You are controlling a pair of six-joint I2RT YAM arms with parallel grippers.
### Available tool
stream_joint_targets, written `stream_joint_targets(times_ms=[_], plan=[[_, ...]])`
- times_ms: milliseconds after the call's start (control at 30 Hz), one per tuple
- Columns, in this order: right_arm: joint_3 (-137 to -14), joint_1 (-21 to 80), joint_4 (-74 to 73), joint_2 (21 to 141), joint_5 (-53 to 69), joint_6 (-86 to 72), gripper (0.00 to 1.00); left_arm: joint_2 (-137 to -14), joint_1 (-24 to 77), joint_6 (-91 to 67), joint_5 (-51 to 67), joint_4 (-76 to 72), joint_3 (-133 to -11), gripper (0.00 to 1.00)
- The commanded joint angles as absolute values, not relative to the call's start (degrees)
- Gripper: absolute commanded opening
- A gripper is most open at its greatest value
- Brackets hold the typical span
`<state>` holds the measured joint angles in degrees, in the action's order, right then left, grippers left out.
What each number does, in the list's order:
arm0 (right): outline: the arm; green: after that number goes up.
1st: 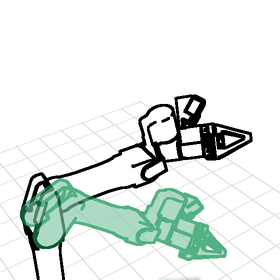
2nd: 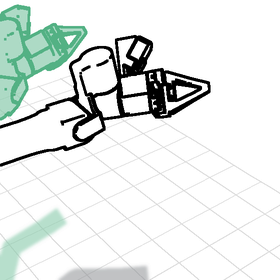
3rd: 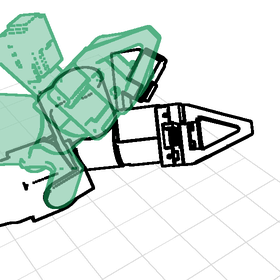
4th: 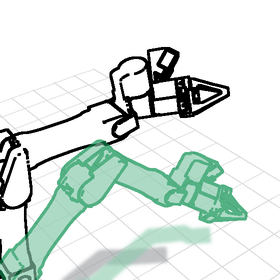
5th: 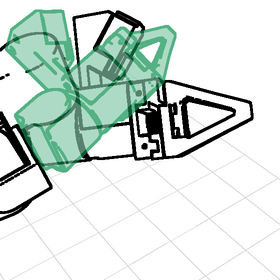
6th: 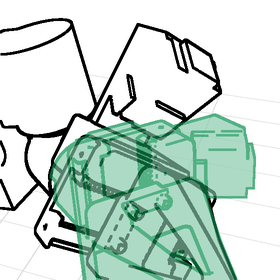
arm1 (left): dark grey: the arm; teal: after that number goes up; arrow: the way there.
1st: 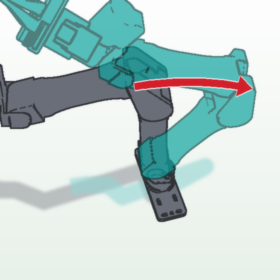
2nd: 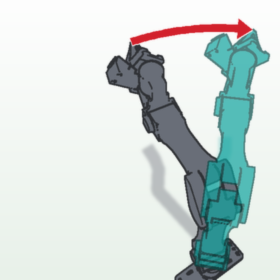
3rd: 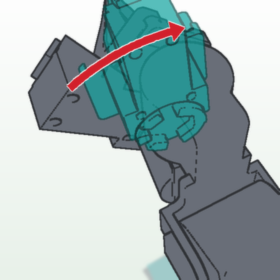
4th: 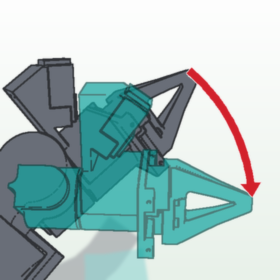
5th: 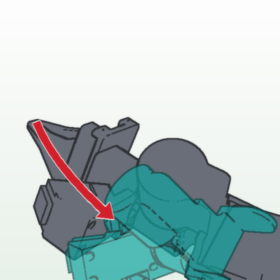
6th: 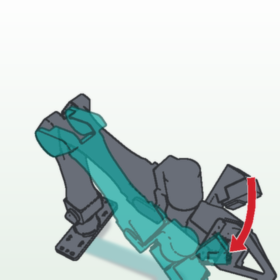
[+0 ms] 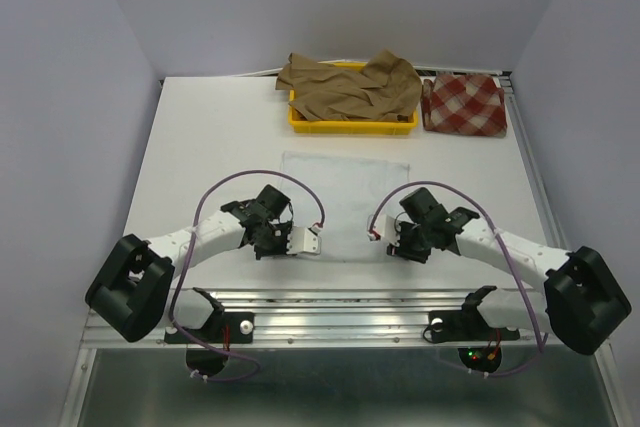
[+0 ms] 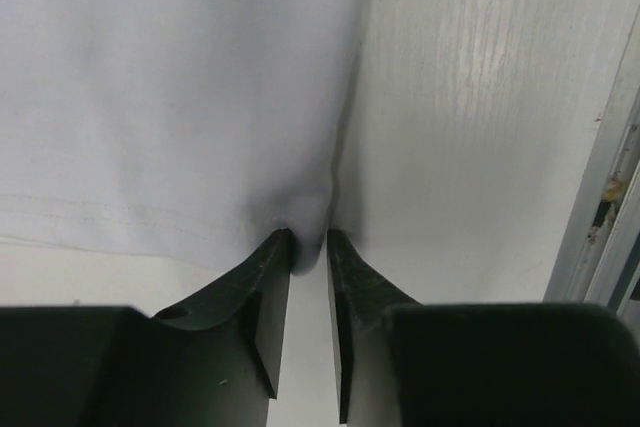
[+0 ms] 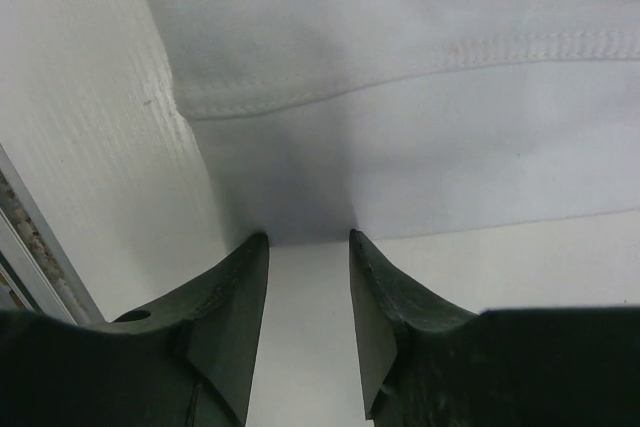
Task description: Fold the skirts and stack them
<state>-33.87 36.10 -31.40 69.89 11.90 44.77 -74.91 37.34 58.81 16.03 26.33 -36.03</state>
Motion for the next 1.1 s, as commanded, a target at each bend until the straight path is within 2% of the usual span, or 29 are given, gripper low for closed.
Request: stream_joint_targets(times_ms=[0, 133, 333, 567, 867, 933, 1000, 1033, 1067], plan=[[-34.27, 36.56, -33.38, 66.01, 10.37, 45.00, 0.44, -77.34, 37.00, 60.38, 16.78, 24.87, -33.84, 0.27], [-36.38, 36.56, -39.36, 61.36, 11.42, 45.97, 0.46, -76.47, 36.91, 61.17, 17.40, 26.10, -33.93, 0.13], [-38.15, 36.56, -45.88, 61.08, 19.14, 43.95, 0.49, -75.41, 36.91, 61.70, 18.54, 27.94, -34.63, 0.00], [-36.48, 39.54, -40.01, 64.94, 18.37, 42.10, 0.48, -74.88, 36.91, 61.52, 19.25, 29.97, -35.77, 0.00], [-32.87, 41.75, -29.98, 70.22, 11.09, 39.99, 0.44, -74.18, 36.91, 60.29, 19.86, 30.59, -36.56, 0.00], [-31.64, 41.75, -26.73, 71.45, 9.06, 39.29, 0.41, -73.66, 36.83, 60.29, 19.42, 30.41, -36.56, 0.00], [-30.85, 41.75, -24.62, 71.72, 6.42, 38.94, 0.33, -73.13, 36.83, 60.12, 19.51, 30.41, -36.65, 0.00], [-30.85, 41.75, -24.52, 71.72, 5.46, 38.94, 0.29, -72.86, 36.74, 60.03, 19.60, 30.50, -36.65, 0.00], [-31.02, 41.75, -25.04, 71.72, 4.93, 38.67, 0.19, -72.43, 36.74, 59.77, 19.77, 30.59, -36.91, 0.00]])
